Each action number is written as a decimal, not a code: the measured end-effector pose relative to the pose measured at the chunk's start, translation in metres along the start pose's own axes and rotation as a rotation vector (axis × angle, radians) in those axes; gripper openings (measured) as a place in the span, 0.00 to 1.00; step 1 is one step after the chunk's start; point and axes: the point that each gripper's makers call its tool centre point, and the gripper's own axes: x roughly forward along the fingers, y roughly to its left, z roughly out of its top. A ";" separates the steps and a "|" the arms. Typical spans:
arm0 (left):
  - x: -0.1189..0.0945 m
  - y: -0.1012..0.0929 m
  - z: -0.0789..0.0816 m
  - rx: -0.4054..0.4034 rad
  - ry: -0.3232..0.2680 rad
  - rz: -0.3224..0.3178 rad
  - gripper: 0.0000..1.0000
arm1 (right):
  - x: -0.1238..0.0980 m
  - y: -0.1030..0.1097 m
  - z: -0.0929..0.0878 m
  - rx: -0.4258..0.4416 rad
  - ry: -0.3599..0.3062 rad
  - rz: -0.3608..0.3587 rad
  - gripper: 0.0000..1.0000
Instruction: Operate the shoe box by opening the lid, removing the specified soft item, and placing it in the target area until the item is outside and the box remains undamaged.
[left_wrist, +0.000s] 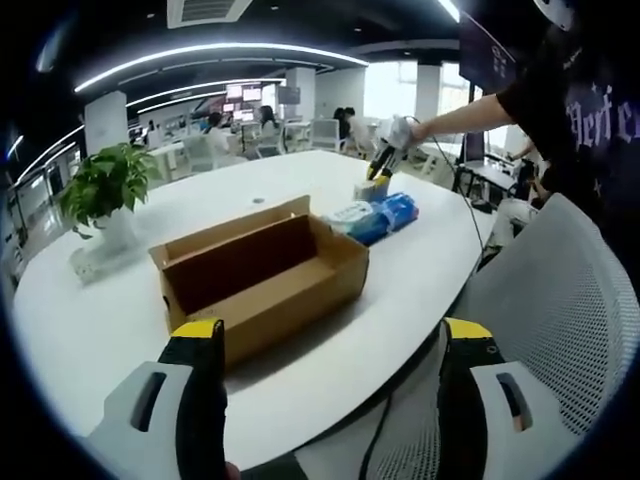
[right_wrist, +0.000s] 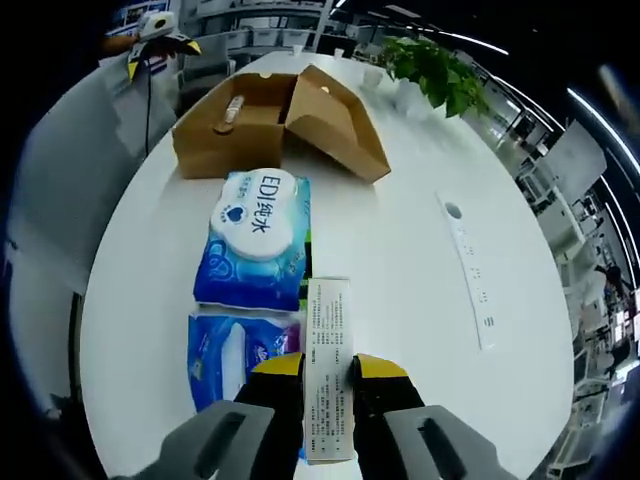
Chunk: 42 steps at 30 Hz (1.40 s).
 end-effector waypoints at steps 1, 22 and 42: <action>0.000 0.001 0.000 -0.001 0.001 0.003 0.85 | 0.001 0.000 -0.002 -0.002 0.005 0.001 0.13; -0.003 0.012 0.001 -0.042 -0.016 0.051 0.83 | 0.016 -0.003 -0.026 -0.025 0.076 0.014 0.15; 0.016 0.054 0.020 0.071 0.109 -0.024 0.72 | -0.015 0.000 -0.012 0.233 -0.004 -0.121 0.47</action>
